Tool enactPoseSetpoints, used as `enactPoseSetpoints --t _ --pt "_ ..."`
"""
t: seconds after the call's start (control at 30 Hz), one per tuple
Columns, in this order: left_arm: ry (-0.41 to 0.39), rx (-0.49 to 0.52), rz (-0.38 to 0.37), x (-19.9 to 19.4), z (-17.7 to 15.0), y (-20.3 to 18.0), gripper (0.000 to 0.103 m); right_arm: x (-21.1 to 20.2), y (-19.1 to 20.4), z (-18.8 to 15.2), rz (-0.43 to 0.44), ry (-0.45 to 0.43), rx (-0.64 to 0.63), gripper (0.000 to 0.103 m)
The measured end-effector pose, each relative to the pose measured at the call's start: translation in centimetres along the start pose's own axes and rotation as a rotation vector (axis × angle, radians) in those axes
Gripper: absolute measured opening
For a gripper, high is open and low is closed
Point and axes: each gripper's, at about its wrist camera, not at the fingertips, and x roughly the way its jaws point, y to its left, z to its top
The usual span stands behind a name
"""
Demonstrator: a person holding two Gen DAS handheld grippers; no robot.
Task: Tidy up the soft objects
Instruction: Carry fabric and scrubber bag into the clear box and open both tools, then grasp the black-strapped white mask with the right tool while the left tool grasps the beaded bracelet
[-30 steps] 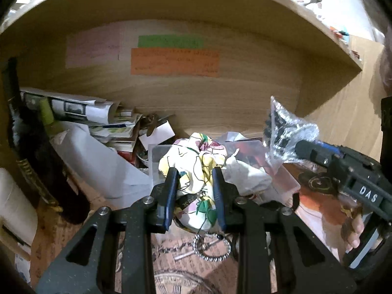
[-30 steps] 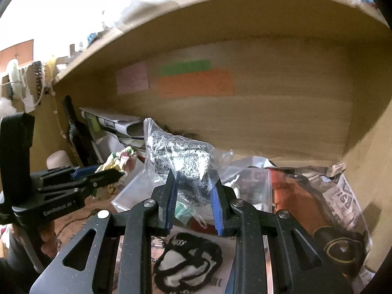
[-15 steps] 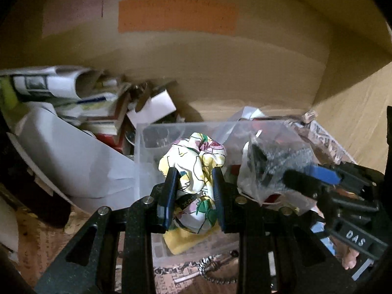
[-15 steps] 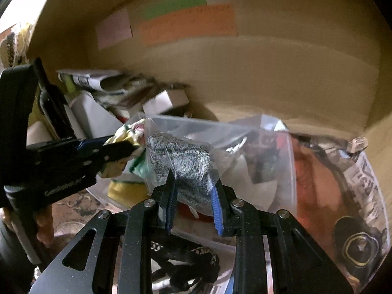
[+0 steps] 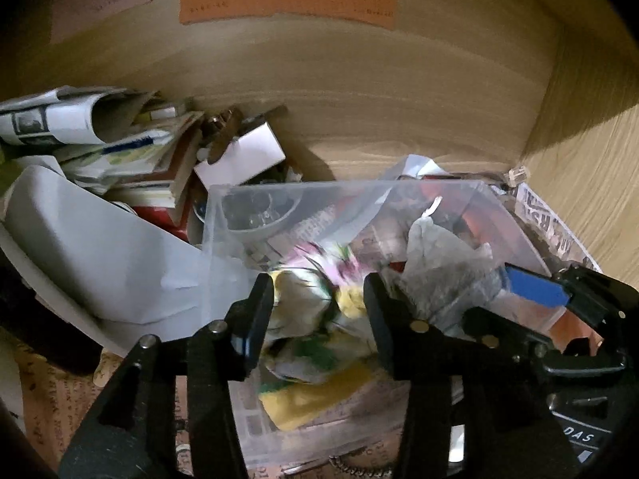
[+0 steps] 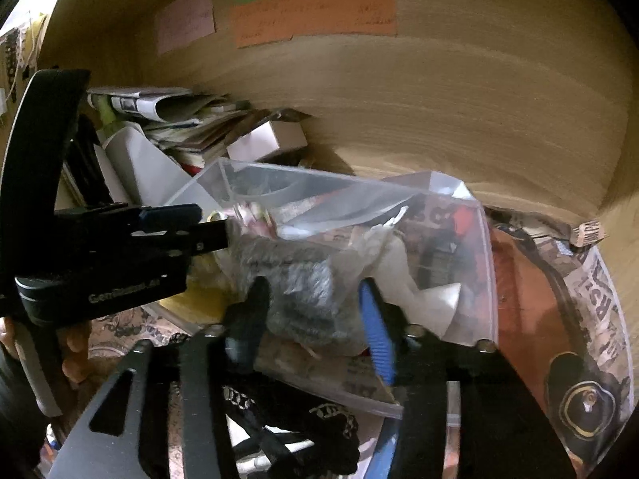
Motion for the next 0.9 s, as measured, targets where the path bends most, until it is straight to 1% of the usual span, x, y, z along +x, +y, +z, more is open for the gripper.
enactPoseSetpoints --t 0.13,0.17,0.2,0.27,0.37,0.47,0.57,0.63,0.73,0.9 --pt "-0.032 -0.007 -0.008 -1.5 0.2 0.2 0.050 -1.3 0.0 0.3 -0.009 -0.034 0.000 0.050" --pt "-0.043 -0.008 -0.009 -1.9 0.3 0.3 0.052 -1.7 0.0 0.3 -0.012 -0.045 0.000 0.054" --pt "-0.055 -0.007 -0.010 -2.4 0.3 0.2 0.053 -2.2 -0.1 0.4 -0.017 -0.060 0.000 0.061" --pt "-0.078 -0.003 -0.013 -3.6 0.2 0.2 0.055 -3.3 0.1 0.5 -0.031 -0.097 -0.001 0.067" --pt "-0.111 0.008 -0.017 -5.6 0.0 0.0 0.058 -5.3 0.3 0.5 -0.041 -0.145 -0.002 0.069" --pt "-0.141 0.018 -0.022 -7.4 -0.6 0.0 0.062 -6.9 0.6 0.3 -0.051 -0.190 -0.002 0.078" --pt "-0.160 0.033 -0.020 -8.8 -1.5 -0.1 0.066 -8.1 0.8 -0.1 -0.055 -0.215 -0.006 0.081" --pt "-0.164 0.042 -0.017 -9.3 -2.2 -0.1 0.069 -8.5 0.8 -0.5 -0.054 -0.219 -0.004 0.084" --pt "-0.150 0.043 -0.018 -9.8 -3.4 0.1 0.070 -8.9 0.8 -1.5 -0.055 -0.210 0.001 0.084" --pt "-0.093 0.033 -0.028 -9.2 -5.6 0.4 0.070 -8.2 0.4 -3.7 -0.037 -0.151 0.036 0.084"
